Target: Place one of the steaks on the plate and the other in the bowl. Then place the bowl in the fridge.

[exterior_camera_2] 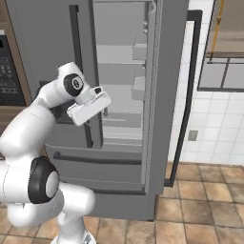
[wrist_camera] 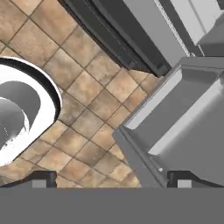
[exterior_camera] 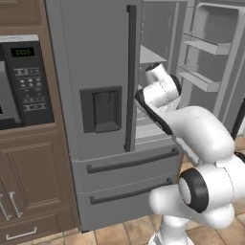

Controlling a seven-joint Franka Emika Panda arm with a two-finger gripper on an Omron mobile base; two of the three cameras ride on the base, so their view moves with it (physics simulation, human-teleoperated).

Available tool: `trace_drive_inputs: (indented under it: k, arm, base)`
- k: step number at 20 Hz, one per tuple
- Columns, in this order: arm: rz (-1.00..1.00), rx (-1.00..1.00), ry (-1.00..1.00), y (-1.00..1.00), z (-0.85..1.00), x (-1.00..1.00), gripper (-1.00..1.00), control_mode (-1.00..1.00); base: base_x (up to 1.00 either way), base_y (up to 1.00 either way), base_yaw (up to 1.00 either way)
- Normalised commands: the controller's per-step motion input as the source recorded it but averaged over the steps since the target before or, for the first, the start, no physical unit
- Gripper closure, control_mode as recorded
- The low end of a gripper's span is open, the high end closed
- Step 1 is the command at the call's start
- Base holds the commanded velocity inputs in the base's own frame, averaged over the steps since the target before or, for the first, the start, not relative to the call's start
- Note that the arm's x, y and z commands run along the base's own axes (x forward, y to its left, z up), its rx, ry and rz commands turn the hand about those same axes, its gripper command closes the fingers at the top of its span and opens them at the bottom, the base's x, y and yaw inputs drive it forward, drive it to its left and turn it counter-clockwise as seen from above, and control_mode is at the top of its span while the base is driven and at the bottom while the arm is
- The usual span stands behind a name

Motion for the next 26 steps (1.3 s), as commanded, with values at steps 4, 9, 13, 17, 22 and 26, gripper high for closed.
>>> trace_drive_inputs:
  k: [4,9,13,17,22,26]
  arm:
    - [-0.59,0.71,-0.73,0.00,-0.39,0.24,-1.00,-1.00]
    - [-0.64,0.41,-0.74,0.17,-0.07,0.28,-1.00,-1.00]
    - [-0.51,0.00,-0.59,0.99,0.03,0.00,-1.00,-1.00]
    - [-0.52,-0.04,-0.30,1.00,0.04,0.04,-1.00,-1.00]
    - [-0.21,0.22,-0.08,0.20,0.04,0.23,-1.00,-1.00]
    - [0.18,0.25,0.00,0.39,0.36,0.37,-1.00,-1.00]
  base:
    - [0.00,0.00,0.00]
    - [0.00,0.00,0.00]
    - [0.00,0.00,0.00]
    - [0.00,0.00,0.00]
    - [0.00,0.00,0.00]
    - [0.00,0.00,0.00]
